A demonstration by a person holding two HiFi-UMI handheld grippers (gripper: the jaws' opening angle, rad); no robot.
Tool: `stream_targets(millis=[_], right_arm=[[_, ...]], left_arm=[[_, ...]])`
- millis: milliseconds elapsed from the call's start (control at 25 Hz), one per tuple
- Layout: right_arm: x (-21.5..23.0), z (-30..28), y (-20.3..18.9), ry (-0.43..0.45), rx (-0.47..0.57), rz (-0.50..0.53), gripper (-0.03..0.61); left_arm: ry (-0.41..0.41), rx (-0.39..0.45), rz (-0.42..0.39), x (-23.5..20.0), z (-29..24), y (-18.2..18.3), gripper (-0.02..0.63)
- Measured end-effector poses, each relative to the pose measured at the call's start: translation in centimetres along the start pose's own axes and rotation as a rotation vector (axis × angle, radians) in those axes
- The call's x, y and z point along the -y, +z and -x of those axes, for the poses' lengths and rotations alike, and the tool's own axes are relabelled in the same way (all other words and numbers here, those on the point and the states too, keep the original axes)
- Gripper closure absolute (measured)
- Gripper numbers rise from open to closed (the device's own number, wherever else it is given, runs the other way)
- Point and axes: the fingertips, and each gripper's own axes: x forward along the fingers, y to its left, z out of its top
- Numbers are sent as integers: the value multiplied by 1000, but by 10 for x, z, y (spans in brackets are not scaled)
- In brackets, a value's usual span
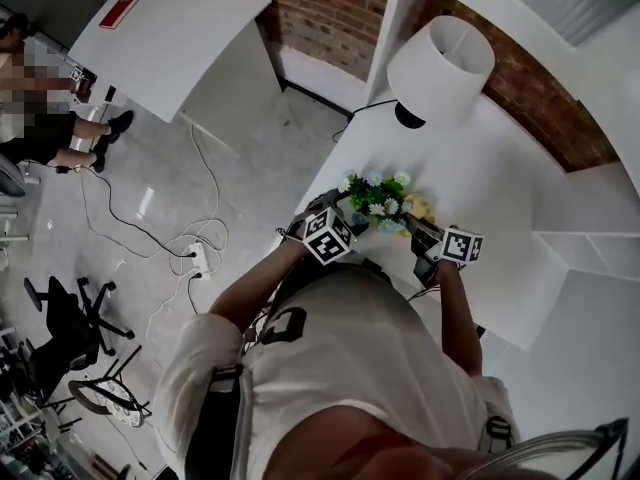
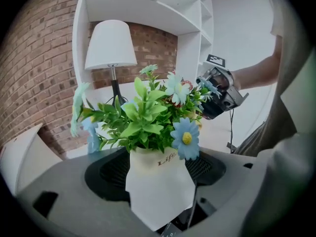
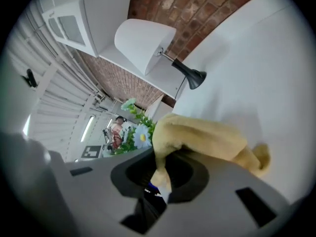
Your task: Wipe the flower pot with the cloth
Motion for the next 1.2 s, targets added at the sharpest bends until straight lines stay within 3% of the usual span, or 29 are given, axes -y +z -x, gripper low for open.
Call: stream_targets(millis=[320,440,520,720,960,1200], right_arm=[[-13,-39,-46,17,-134,-21,522],[-9,-53,-72,-10,-255,36,522],[-4,-53,-76,-27,-282,52,522],[-5,-20,-29,-1,-143,15,522],[-29,2,41,12,-31,135,522],[-14,-29,45,0,-31,93,522]], left_arm=[[-21,18,-19,-10,20,-1,259],[-12,-6,-43,-21,25,-5,259],[20,-8,-30,-28,26,-8,259],[45,-3,13,-26,30,-13,259],[57,-13,-4,-19,28,-12,259],[80,-11,29,-17,16,-5,259]])
